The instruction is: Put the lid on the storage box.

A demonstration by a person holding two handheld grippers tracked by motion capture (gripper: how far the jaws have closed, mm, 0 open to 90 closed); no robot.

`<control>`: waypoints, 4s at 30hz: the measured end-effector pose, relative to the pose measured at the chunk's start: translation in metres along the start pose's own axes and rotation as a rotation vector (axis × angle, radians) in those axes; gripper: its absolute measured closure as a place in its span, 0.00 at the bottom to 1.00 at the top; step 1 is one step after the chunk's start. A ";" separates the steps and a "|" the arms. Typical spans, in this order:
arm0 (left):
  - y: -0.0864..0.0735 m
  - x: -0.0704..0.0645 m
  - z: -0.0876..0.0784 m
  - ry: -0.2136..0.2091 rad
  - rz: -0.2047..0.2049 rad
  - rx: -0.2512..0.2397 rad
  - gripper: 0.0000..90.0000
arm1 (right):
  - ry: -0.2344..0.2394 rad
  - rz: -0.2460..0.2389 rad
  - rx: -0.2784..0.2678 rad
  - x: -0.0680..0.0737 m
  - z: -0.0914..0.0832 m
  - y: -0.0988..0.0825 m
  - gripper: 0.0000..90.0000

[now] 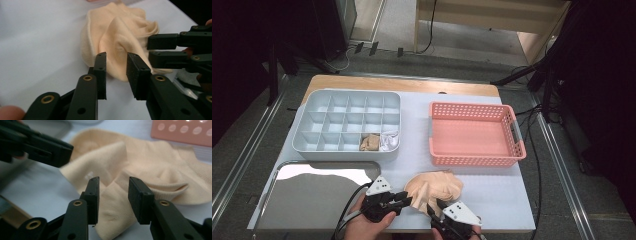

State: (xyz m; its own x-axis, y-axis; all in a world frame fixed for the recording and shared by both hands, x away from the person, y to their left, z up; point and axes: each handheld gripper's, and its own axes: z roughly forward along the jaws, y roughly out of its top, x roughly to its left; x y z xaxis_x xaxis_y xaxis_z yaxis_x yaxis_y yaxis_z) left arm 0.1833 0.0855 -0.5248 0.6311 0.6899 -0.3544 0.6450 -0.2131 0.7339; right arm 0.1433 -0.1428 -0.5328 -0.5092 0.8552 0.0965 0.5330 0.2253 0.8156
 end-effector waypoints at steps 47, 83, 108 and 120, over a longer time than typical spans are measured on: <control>0.004 -0.014 0.011 0.014 0.058 0.048 1.00 | -0.096 0.320 0.016 -0.062 -0.053 -0.021 0.95; 0.019 0.005 0.001 0.177 0.007 -0.052 0.58 | -0.029 0.324 -0.038 -0.095 -0.017 0.012 0.67; 0.016 0.016 0.004 0.140 -0.028 -0.012 0.84 | 0.007 0.282 -0.044 -0.106 0.002 0.013 0.68; 0.015 0.012 0.001 0.066 -0.031 0.006 0.98 | 0.043 0.259 0.009 -0.093 0.003 0.018 0.95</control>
State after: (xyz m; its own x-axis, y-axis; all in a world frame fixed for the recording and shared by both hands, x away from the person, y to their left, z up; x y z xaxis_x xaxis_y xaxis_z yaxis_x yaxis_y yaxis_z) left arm 0.2017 0.0899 -0.5188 0.5812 0.7403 -0.3380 0.6667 -0.1949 0.7194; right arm 0.2023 -0.2166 -0.5293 -0.3833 0.8644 0.3254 0.6547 0.0058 0.7558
